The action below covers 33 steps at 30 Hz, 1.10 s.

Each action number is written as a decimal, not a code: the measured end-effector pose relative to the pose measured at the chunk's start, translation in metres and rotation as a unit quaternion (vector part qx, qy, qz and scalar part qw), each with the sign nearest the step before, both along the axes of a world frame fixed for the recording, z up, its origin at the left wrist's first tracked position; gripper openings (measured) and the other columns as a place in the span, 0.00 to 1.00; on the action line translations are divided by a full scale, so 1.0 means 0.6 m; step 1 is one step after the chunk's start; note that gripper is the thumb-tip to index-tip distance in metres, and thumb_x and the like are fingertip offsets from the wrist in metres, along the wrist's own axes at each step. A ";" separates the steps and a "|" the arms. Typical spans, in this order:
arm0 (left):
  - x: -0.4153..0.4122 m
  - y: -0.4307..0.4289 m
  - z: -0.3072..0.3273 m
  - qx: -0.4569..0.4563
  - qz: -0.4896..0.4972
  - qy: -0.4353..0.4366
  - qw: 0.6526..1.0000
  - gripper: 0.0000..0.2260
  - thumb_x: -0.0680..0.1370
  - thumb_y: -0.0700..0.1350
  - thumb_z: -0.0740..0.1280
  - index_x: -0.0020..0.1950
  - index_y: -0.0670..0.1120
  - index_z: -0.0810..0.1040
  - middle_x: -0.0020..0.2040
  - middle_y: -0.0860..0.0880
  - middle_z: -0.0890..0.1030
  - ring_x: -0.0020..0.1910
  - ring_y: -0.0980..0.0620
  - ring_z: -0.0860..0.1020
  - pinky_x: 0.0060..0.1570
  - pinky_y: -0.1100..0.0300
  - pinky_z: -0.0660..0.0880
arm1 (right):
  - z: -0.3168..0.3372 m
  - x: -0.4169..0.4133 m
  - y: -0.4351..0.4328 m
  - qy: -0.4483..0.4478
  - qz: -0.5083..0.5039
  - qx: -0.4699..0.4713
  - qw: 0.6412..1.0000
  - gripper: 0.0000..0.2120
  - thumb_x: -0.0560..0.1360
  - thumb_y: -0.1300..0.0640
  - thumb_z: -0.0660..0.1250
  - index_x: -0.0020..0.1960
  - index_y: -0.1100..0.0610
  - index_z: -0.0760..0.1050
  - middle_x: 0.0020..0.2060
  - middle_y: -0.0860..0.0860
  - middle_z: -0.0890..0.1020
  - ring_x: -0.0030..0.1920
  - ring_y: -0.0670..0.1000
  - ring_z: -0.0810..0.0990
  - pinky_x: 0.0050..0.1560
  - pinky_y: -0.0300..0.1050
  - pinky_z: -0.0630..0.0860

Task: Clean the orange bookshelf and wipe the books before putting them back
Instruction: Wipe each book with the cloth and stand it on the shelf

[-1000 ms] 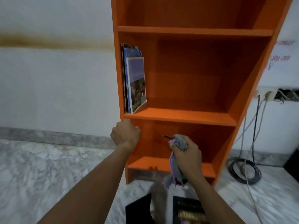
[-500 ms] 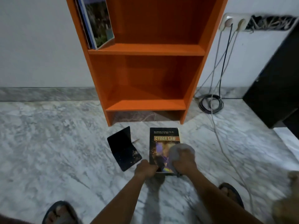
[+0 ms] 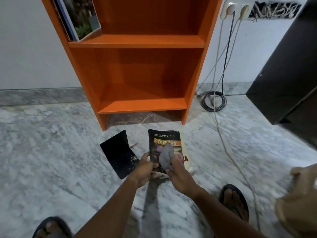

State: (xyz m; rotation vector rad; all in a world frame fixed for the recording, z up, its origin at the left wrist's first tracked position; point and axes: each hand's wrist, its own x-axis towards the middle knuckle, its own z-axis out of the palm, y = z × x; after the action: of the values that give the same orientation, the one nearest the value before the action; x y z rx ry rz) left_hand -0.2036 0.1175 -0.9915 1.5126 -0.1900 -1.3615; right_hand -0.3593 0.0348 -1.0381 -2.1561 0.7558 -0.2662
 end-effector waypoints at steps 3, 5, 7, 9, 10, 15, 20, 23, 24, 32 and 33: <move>0.017 0.022 0.019 -0.041 -0.028 0.011 0.999 0.23 0.80 0.27 0.58 0.67 0.51 0.75 0.53 0.44 0.86 0.52 0.40 0.84 0.55 0.36 0.80 | 0.023 0.033 0.015 -0.047 0.007 0.010 0.999 0.21 0.82 0.46 0.56 0.73 0.49 0.65 0.67 0.47 0.73 0.68 0.46 0.70 0.68 0.50 0.71; 0.025 0.034 0.044 -0.067 -0.051 0.017 0.996 0.24 0.81 0.28 0.58 0.68 0.53 0.75 0.55 0.46 0.86 0.51 0.43 0.85 0.49 0.42 0.83 | 0.048 0.064 0.018 -0.052 0.005 -0.022 0.998 0.25 0.81 0.41 0.52 0.78 0.41 0.60 0.75 0.48 0.66 0.75 0.49 0.65 0.72 0.53 0.66; 0.030 0.048 0.072 -0.084 -0.077 0.016 0.993 0.26 0.81 0.28 0.58 0.71 0.53 0.74 0.51 0.47 0.86 0.45 0.46 0.86 0.42 0.48 0.84 | 0.075 0.093 0.016 -0.060 -0.009 -0.030 0.998 0.26 0.81 0.39 0.49 0.79 0.37 0.55 0.77 0.49 0.59 0.77 0.50 0.59 0.75 0.55 0.62; 0.034 0.060 0.099 -0.099 -0.106 0.007 0.989 0.27 0.80 0.27 0.59 0.72 0.54 0.72 0.51 0.45 0.86 0.45 0.44 0.86 0.46 0.44 0.84 | 0.105 0.113 0.004 -0.079 -0.048 -0.040 0.995 0.25 0.82 0.41 0.50 0.79 0.36 0.54 0.74 0.48 0.59 0.74 0.52 0.58 0.73 0.53 0.60; 0.038 0.067 0.114 -0.109 -0.119 -0.001 0.987 0.28 0.80 0.27 0.60 0.73 0.55 0.72 0.53 0.43 0.85 0.49 0.42 0.85 0.51 0.40 0.82 | 0.122 0.122 -0.003 -0.092 -0.077 -0.053 0.991 0.25 0.82 0.43 0.50 0.79 0.38 0.56 0.72 0.50 0.60 0.71 0.52 0.59 0.71 0.52 0.60; 0.048 0.085 0.172 -0.171 -0.150 0.016 0.974 0.31 0.78 0.25 0.60 0.76 0.50 0.70 0.52 0.38 0.85 0.42 0.44 0.86 0.36 0.51 0.84 | 0.155 0.122 -0.068 -0.086 -0.267 -0.028 0.960 0.20 0.84 0.53 0.56 0.75 0.51 0.65 0.68 0.62 0.67 0.67 0.62 0.65 0.68 0.55 0.61; 0.062 0.098 0.198 -0.197 -0.157 0.011 0.968 0.30 0.79 0.26 0.60 0.76 0.51 0.71 0.53 0.39 0.84 0.44 0.44 0.85 0.38 0.47 0.84 | 0.134 0.096 -0.080 -0.030 -0.392 0.095 0.915 0.16 0.83 0.54 0.57 0.68 0.57 0.69 0.64 0.65 0.73 0.65 0.67 0.69 0.66 0.59 0.65; 0.065 0.104 0.210 -0.186 -0.158 0.004 0.970 0.30 0.79 0.25 0.58 0.76 0.50 0.69 0.50 0.40 0.82 0.36 0.49 0.84 0.29 0.58 0.80 | 0.147 0.102 -0.078 -0.065 -0.413 0.033 0.908 0.20 0.81 0.48 0.56 0.64 0.59 0.73 0.61 0.65 0.76 0.63 0.68 0.72 0.61 0.59 0.69; 0.062 0.101 0.213 -0.182 -0.166 -0.002 0.969 0.31 0.79 0.25 0.58 0.77 0.49 0.69 0.49 0.40 0.82 0.34 0.49 0.84 0.29 0.59 0.80 | 0.155 0.103 -0.079 -0.081 -0.396 -0.016 0.914 0.23 0.79 0.45 0.55 0.63 0.60 0.75 0.61 0.64 0.77 0.62 0.67 0.73 0.60 0.59 0.70; 0.039 0.087 0.222 -0.175 -0.136 -0.049 0.974 0.26 0.77 0.28 0.63 0.65 0.55 0.80 0.49 0.41 0.85 0.48 0.40 0.85 0.51 0.41 0.81 | 0.202 0.151 -0.018 -0.264 -0.156 0.038 0.951 0.15 0.79 0.41 0.59 0.60 0.45 0.76 0.56 0.53 0.77 0.59 0.57 0.76 0.61 0.65 0.74; 0.042 0.086 0.218 -0.176 -0.117 -0.052 0.976 0.25 0.77 0.28 0.62 0.63 0.53 0.82 0.45 0.42 0.84 0.42 0.43 0.84 0.46 0.46 0.82 | 0.203 0.150 0.001 -0.262 -0.123 0.047 0.956 0.16 0.78 0.41 0.59 0.62 0.41 0.77 0.56 0.49 0.75 0.60 0.56 0.75 0.62 0.62 0.74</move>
State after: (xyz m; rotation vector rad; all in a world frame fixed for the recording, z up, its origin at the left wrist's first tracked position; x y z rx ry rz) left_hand -0.1787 0.1693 -0.8605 1.2905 -0.6591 -1.3465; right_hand -0.2692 0.0356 -0.9165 -1.7779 0.7030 -0.8759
